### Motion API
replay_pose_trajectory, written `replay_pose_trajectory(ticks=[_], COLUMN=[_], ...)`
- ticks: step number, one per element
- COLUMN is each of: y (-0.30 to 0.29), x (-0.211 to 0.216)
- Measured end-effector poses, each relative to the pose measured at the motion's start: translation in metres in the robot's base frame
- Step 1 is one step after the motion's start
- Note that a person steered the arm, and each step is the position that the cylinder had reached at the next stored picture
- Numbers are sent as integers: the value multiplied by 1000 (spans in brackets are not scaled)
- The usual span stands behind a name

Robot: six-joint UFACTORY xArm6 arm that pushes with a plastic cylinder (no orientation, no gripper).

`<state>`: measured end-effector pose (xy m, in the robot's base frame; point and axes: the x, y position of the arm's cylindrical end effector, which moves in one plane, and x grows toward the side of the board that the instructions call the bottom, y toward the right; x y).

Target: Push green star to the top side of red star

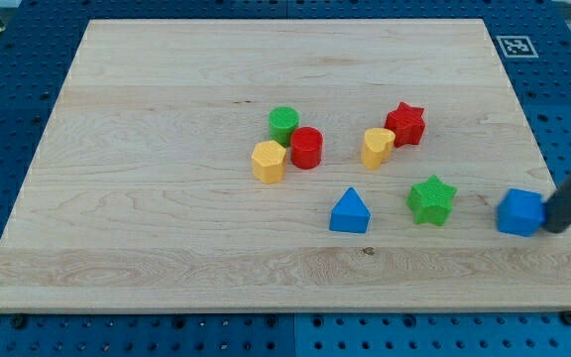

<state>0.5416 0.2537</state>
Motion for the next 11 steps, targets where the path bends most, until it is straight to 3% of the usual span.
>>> replay_pose_trajectory(ticks=[2,4,5,6,7,8,10,11], y=[-66,-158,-158,-160,-161,-147,-122,-122], x=[30,3,-62,-63,3,25,-64,-12])
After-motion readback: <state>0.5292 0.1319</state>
